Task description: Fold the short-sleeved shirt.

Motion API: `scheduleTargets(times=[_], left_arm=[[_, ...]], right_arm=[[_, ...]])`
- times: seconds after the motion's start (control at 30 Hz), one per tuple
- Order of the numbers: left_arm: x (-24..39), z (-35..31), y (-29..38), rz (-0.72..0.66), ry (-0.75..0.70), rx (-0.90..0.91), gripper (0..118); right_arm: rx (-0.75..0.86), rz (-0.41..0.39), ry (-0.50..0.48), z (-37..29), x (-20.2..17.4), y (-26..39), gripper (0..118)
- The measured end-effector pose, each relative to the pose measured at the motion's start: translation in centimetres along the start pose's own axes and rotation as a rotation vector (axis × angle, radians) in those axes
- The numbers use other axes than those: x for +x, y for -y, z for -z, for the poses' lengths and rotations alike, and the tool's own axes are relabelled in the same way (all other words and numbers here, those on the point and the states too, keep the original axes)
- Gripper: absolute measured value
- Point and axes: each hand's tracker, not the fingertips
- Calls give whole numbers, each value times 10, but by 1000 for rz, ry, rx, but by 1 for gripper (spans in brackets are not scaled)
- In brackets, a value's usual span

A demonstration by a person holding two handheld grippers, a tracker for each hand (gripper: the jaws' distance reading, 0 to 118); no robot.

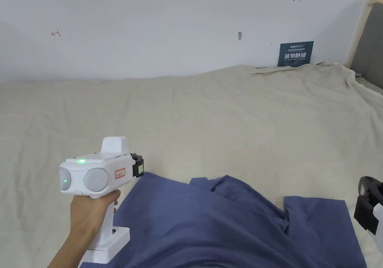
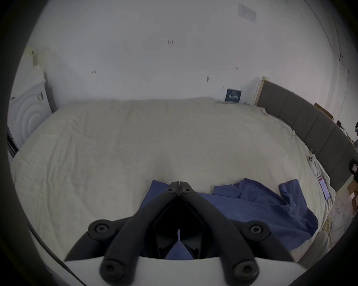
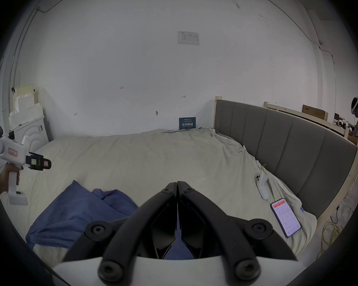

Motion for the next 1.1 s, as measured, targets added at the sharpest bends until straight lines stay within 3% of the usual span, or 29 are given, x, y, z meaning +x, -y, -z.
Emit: scheduleTargets(times=[0.03, 0.1, 0.13, 0.2, 0.23, 0.27, 0.43, 0.5, 0.57, 0.63, 0.7, 0.8, 0.83, 0.97, 1.1], left_arm=[[-4, 15, -5, -15, 0, -32, 4], [-12, 42, -12, -39, -15, -80, 24], [-17, 56, -15, -54, -27, -113, 49], [-25, 83, -17, -53, -53, -181, 87], [-28, 95, -16, -47, -76, -206, 102], [-30, 109, -13, -41, -114, -230, 104], [-38, 152, 0, -45, -146, -333, 102], [-39, 164, 7, -45, -154, -364, 92], [-35, 171, 12, -39, -149, -394, 89], [-31, 177, 17, -15, -116, -427, 72], [-23, 176, 20, -5, -128, -413, 65], [-20, 170, 17, 2, -94, -403, 29], [-16, 168, 18, 14, -101, -390, 7], [-8, 158, 21, 79, -113, -358, 0], [-11, 118, 9, 26, -43, -237, 0]], right_arm=[[-8, -6, 5, 5, 0, 1, 0], [-20, -17, 10, 12, -2, 2, 0], [-27, -17, 12, 16, -1, 3, 0], [-39, -15, 15, 22, -3, 4, 0], [-45, -12, 15, 25, -3, 5, 0], [-50, -8, 14, 28, -2, 6, 0], [-82, -14, 7, 40, -6, 12, 0], [-93, -22, 4, 44, -7, 14, 0], [-102, -24, 5, 47, -7, 17, 0], [-112, -21, 2, 50, -6, 20, 0], [-125, -19, 3, 51, -5, 23, 0], [-138, -19, 3, 50, -4, 25, 0], [-143, -17, 4, 49, -3, 26, 0], [-172, 13, 11, 51, 3, 28, 0], [-226, 76, 16, 60, 13, 32, 0]])
